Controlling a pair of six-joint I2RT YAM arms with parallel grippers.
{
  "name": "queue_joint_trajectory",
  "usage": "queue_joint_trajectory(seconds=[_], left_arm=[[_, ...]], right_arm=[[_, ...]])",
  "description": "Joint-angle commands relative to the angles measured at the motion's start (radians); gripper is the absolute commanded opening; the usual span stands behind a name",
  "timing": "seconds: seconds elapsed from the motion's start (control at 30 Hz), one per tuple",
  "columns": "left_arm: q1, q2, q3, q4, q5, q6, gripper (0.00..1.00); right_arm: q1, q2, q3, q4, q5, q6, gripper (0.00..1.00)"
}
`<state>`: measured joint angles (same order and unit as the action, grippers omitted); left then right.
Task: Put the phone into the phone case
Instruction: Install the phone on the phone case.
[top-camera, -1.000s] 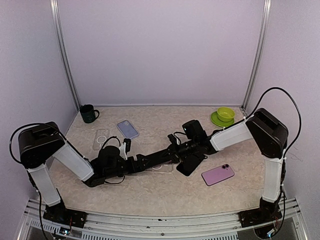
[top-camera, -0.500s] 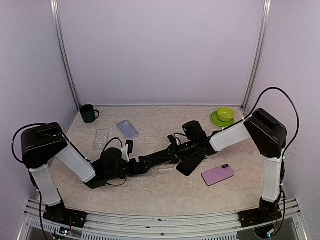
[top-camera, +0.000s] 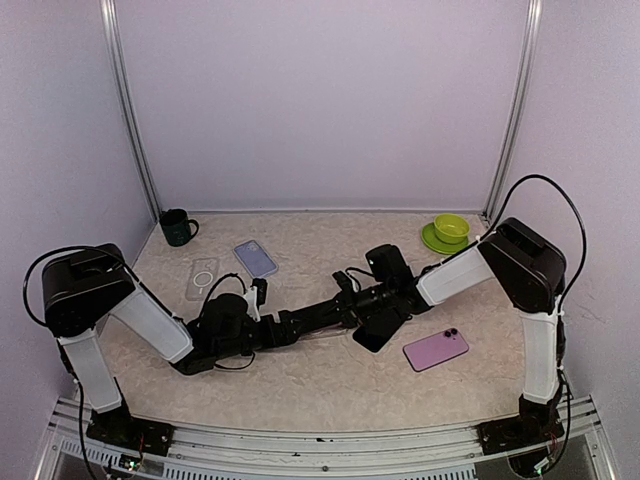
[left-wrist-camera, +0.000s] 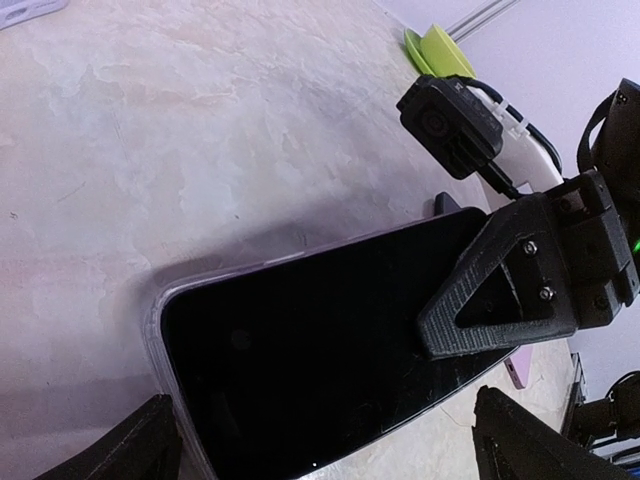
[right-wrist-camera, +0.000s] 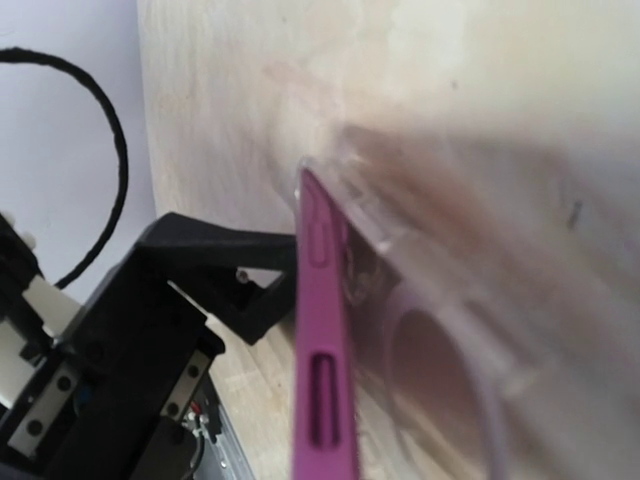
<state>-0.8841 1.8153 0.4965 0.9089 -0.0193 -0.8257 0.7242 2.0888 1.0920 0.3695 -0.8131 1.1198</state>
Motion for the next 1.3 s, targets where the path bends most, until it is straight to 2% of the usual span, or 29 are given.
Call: queue_joint_trajectory(seconds=[0.0,0.3,0.67,1.03,1.27], left_arm=[[-0.012,0.029,0.042,0.012,0.039,0.004,0.99],[-0.015,0.034,0.052,0.018,0.046,0.004,0.99],[0.008,-0.075,-0.018,0.02,0.023,0.008,0.99],[0.021,-0.1,-0.052,-0.003,-0.013,0.01,0.99],[0.036,-0.101,-0.082,0.073,0.049,-0.002,0.99]], right_arm=[[0.029,0.061,-0.016,-0.003,-0.035,0.013,0.0],[0.028,0.073,-0.031,0.062,-0.064,0.036,0.0],[0.002,-0.003,-0.125,0.238,-0.056,0.077,0.0],[-0.009,-0.06,-0.147,0.323,-0.082,0.067,0.0],[-0.008,-0.113,-0.165,0.363,-0.093,0.032,0.0]])
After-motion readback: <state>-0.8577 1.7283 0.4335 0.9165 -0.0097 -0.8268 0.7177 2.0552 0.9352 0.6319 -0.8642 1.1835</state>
